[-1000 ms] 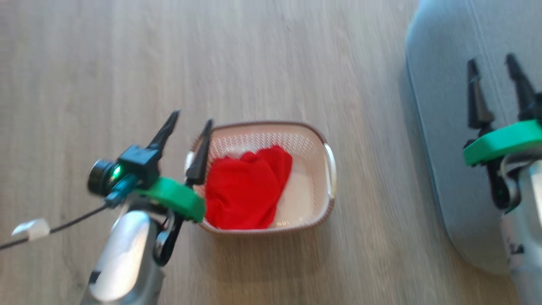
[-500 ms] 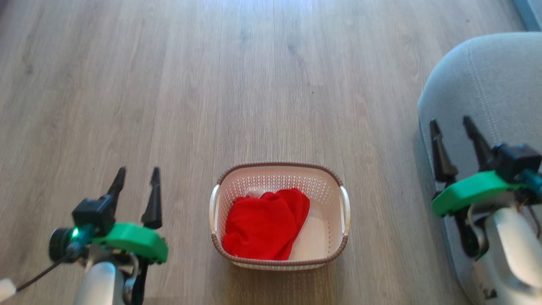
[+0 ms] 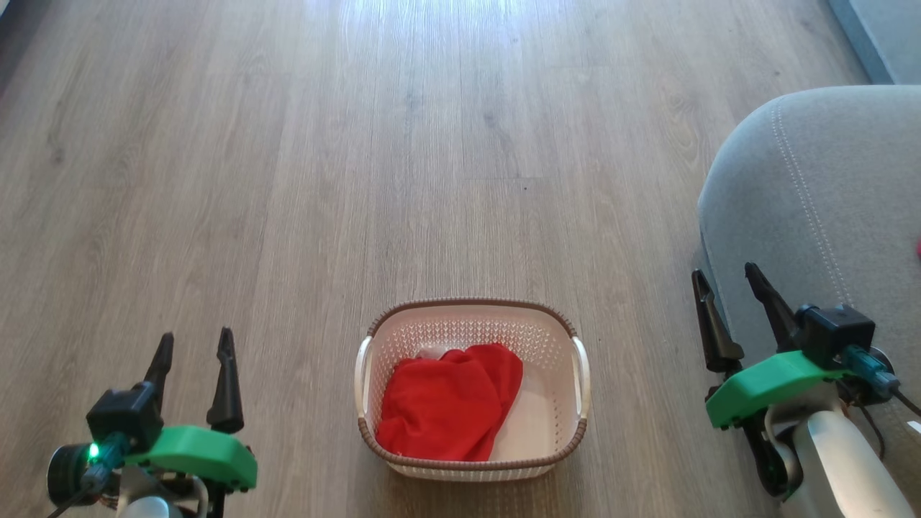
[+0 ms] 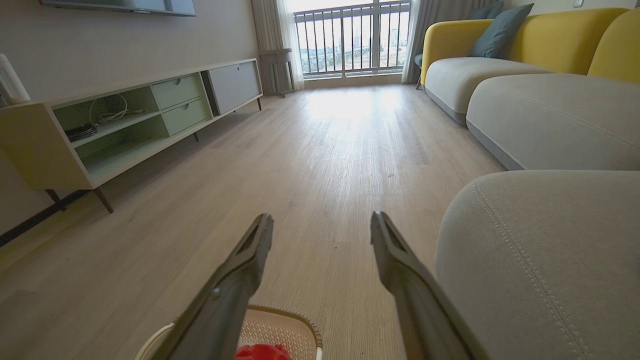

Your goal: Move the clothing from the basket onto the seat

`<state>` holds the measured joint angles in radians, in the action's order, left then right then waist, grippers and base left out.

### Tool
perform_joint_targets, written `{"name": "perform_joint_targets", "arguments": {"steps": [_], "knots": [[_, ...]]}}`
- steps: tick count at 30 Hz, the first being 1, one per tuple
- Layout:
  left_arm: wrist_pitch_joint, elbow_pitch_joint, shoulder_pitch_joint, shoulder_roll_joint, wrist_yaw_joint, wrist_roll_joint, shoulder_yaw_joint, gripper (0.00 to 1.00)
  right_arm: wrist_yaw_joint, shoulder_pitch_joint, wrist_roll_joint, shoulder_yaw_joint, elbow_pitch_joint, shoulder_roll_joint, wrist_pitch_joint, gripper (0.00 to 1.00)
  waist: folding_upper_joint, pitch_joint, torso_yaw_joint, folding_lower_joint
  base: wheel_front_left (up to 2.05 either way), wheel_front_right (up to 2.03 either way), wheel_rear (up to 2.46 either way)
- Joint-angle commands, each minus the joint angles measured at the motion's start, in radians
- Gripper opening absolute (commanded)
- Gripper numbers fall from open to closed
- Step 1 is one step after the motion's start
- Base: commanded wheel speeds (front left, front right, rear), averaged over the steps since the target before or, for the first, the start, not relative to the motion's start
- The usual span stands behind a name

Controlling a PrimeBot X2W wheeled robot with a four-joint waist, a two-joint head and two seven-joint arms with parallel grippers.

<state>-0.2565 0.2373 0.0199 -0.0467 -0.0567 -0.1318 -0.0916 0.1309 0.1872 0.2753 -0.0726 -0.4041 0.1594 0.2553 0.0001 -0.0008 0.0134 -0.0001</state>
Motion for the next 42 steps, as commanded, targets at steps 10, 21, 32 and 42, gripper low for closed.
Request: {"name": "perform_joint_targets", "arguments": {"steps": [10,21,32,42], "knots": [[-0.005,-0.057,0.018,-0.004,0.025,-0.001,-0.013,1.0,0.0,0.002,-0.003,-0.026,0.031,-0.01,0.006,1.0,-0.0001,-0.004,-0.009,0.0001,0.0,0.0,0.0],[-0.005,-0.031,0.015,-0.004,0.022,-0.013,0.032,1.0,0.0,0.014,-0.006,-0.022,0.05,-0.007,0.006,1.0,-0.0001,0.033,-0.019,0.0001,0.0,0.0,0.0],[-0.005,0.062,0.141,-0.004,0.012,-0.047,0.187,1.0,0.0,0.146,-0.018,-0.005,0.157,-0.011,0.006,1.0,-0.0001,0.287,-0.048,0.0001,0.0,0.0,0.0],[-0.005,0.228,0.361,-0.004,-0.007,-0.062,0.361,1.0,0.0,0.303,-0.034,-0.002,0.275,-0.033,0.006,1.0,-0.0001,0.56,-0.096,0.0001,0.0,0.0,0.0]]}}
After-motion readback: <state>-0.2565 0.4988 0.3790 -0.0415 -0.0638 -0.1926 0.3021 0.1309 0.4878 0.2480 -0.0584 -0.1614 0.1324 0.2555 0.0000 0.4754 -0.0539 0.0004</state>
